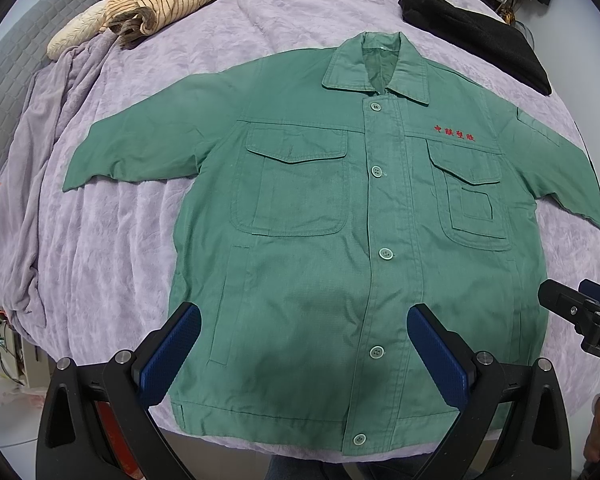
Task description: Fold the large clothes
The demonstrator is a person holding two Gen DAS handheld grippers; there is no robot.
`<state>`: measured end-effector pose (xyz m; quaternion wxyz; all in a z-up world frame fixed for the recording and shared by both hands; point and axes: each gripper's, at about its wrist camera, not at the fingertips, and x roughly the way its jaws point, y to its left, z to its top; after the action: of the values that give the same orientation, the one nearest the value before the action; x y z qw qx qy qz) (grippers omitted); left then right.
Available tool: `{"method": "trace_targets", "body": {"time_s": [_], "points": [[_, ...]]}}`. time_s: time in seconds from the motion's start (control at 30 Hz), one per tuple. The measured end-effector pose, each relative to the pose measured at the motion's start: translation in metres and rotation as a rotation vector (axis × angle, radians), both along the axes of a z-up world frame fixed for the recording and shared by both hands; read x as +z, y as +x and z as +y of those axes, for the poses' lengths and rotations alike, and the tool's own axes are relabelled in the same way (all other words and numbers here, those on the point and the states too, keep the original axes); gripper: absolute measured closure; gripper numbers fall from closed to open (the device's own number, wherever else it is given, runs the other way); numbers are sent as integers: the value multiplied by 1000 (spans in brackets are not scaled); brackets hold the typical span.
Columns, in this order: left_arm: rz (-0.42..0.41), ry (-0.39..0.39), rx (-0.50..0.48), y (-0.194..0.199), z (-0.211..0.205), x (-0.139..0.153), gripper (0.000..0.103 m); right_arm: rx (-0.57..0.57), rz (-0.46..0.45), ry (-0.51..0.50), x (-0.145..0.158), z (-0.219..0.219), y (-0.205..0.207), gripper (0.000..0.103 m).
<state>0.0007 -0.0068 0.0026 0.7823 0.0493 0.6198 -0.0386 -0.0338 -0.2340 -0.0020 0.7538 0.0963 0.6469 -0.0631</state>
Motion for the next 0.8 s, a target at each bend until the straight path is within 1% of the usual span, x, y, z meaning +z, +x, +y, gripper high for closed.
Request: {"method": "trace_targets", "body": {"time_s": [0.5, 0.57, 0.63, 0.67, 0.77, 0.8], "points": [[34, 1, 1, 1, 2, 6, 0, 0, -3, 7, 1, 2, -5, 0], [-7, -10, 0, -1, 4, 6, 0, 0, -3, 8, 0, 2, -5, 0], [-93, -24, -2, -4, 8, 5, 0, -3, -4, 7, -2, 1, -5, 0], [-118, -28, -4, -5, 10, 3, 0, -4, -5, 7, -2, 1, -4, 0], [-95, -52, -2, -1, 16, -1, 0, -14, -4, 6, -6, -1, -4, 0], [-76, -62, 0, 1, 19, -3, 0, -21, -4, 9, -7, -1, -4, 0]]}}
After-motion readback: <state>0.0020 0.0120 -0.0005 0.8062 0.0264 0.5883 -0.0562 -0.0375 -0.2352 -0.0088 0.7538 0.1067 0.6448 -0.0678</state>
